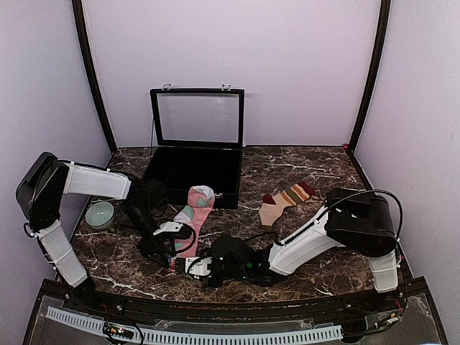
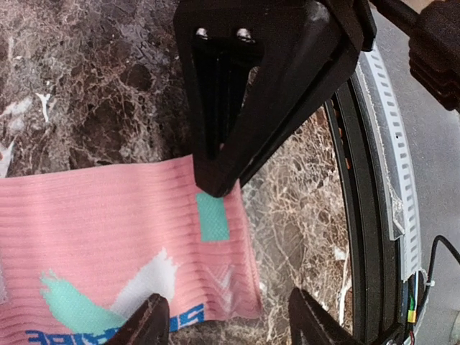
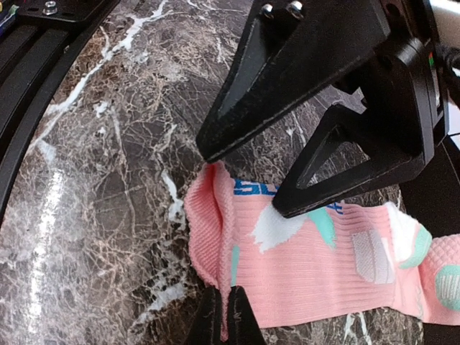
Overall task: Roll the socks
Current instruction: Roll the sock at the center of the board.
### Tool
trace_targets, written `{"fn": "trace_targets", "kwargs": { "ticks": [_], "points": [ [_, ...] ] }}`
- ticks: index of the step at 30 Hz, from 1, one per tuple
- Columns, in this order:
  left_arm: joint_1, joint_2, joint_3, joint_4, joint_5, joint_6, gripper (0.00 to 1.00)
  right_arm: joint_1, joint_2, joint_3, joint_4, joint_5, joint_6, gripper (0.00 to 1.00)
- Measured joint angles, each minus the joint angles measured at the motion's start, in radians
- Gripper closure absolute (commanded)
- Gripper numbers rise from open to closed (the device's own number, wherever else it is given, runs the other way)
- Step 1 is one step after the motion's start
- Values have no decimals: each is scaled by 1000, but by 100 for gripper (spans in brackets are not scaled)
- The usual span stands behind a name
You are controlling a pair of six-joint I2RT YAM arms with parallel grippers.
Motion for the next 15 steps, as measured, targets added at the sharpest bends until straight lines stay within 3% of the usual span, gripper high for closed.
{"fn": "trace_targets", "kwargs": {
  "ticks": [7,15],
  "points": [
    [0,-158,-66,53,-15,0,38,-8,6,23,-38,-18,145,100],
    [-1,-313,-178,173,-34,-12,37,-93,6,40,-73,-175,454,100]
  ]
}}
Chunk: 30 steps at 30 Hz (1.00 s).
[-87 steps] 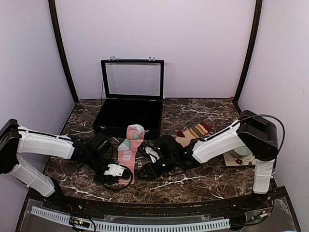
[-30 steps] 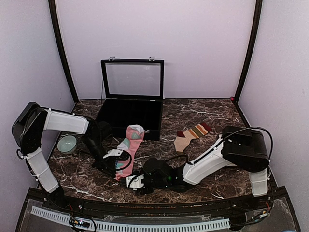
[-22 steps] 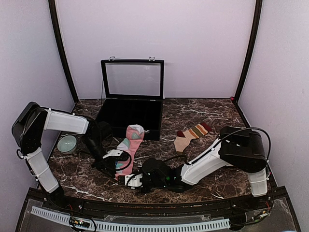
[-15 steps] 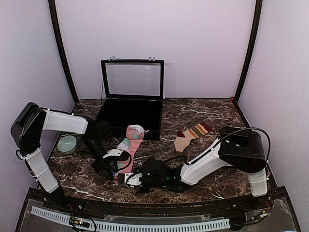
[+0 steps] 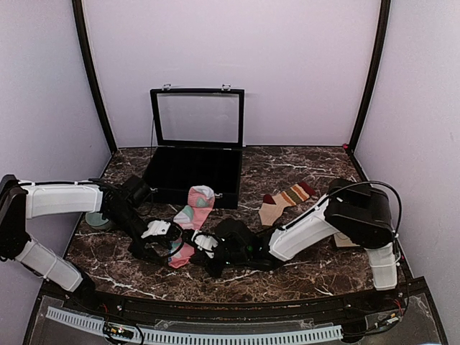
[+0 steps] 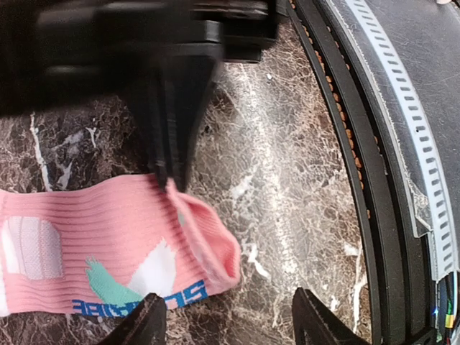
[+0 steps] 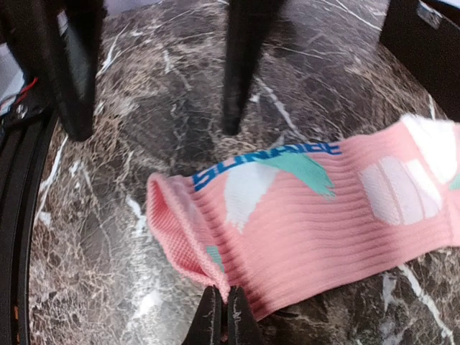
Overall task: Roll the socks
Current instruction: Roll the sock at the center of the board.
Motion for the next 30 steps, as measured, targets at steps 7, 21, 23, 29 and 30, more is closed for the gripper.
{"fn": "trace_targets", "kwargs": {
  "ticks": [7,21,23,29,30],
  "points": [
    [-37,-22,-50,97,-38,-30,37,-74,7,6,-7,-117,262,100],
    [-185,-22,-71,259,-228,-157,50,-102,48,97,-112,-263,492,100],
    [-186,-22,-85,274,-250,-168,52,-102,48,97,-117,-274,509,100],
    [-186,-24,-111,295,-295,-191,58,-102,48,101,-132,-301,551,100],
    [-186,-24,-112,299,-302,-195,60,-102,48,103,-135,-304,554,100]
  ]
}}
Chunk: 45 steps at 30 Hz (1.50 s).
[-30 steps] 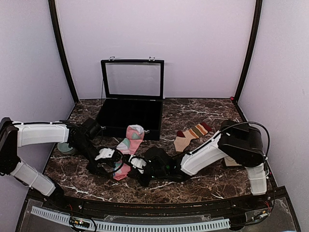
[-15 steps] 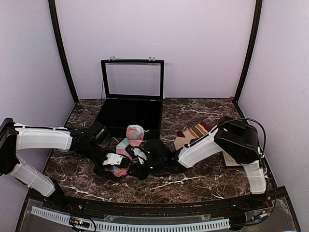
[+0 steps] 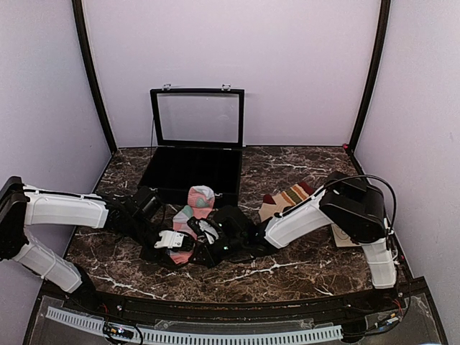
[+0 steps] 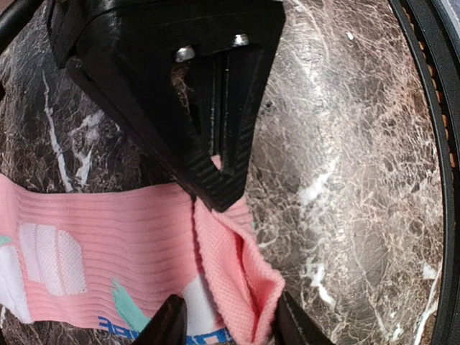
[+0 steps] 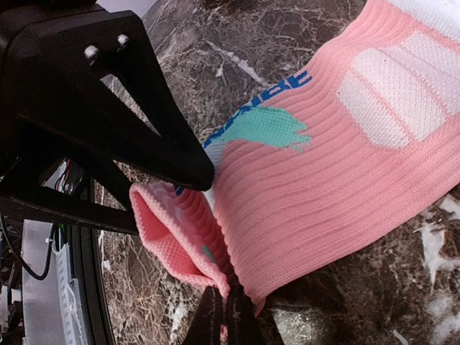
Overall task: Roll the socks
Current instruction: Roll the sock at the center of the board.
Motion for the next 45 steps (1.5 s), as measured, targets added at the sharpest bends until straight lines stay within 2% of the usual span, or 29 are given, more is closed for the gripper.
{"fn": "trace_targets", "kwargs": {
  "ticks": [3,9,17,18,20,21,25,29,31,33,42,45],
  "points": [
    [0,0,0,8,-13,-13,63,0,0,10,-20,-3,6,100],
    [0,-5,0,8,-9,-32,60,0,0,26,-52,-5,18,100],
    [0,-11,0,8,-11,-69,66,0,0,33,-66,-5,27,100],
    [0,-11,0,7,-11,-75,63,1,0,33,-66,-4,28,100],
    [0,-12,0,3,-10,-85,50,1,0,33,-66,-4,30,100],
    [0,-14,-2,1,-9,-89,46,1,0,33,-66,-4,32,100],
    [-6,-34,-7,-8,7,-108,41,2,0,34,-66,-4,43,100],
    [-21,-37,-6,-6,15,-125,41,4,0,42,-74,-5,47,100],
    [-27,-36,-6,-3,14,-130,44,6,0,45,-80,-4,48,100],
    [-33,-30,-6,0,14,-133,51,7,0,45,-83,-4,48,100],
    [-39,-14,-6,15,-13,-149,90,10,0,45,-85,-4,50,100],
    [-39,-14,-6,19,-21,-150,100,10,0,45,-85,-4,51,90]
  ]
}}
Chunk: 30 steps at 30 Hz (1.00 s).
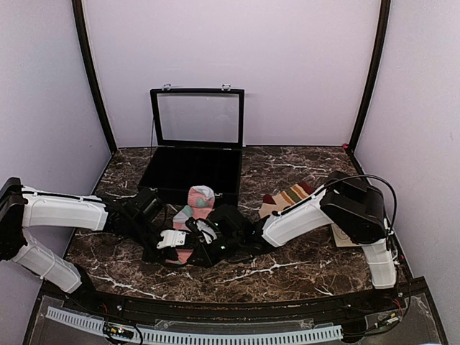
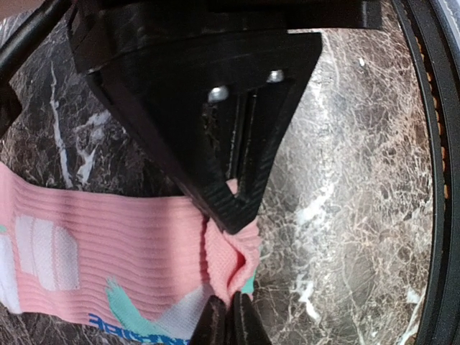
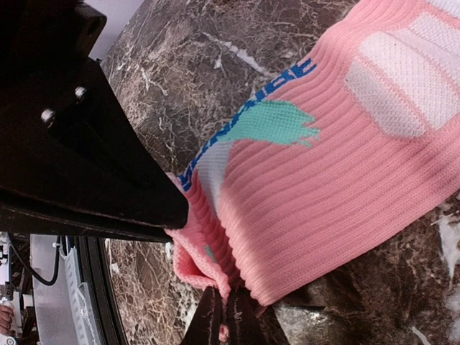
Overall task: Roll the socks
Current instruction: Roll the sock at the center of the board.
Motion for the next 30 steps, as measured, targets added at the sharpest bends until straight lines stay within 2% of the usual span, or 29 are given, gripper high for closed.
{"fn": "trace_targets", "kwargs": {
  "ticks": [3,8,16,24,30],
  "points": [
    [0,0,0,-3,0,1,100,2,0,0,-2,0,2,73],
    [0,0,-10,-6,9,-1,100,-1,-12,-5,14,-2,5,64],
    [0,0,-13,-37,25,-1,100,-79,-68,-26,27,16,-11,66],
    [0,0,-21,-39,26,-2,100,-109,22,233,-32,31,-60,72],
    [0,0,-24,-45,32,3,100,-109,139,315,-97,79,-97,78]
  ]
}}
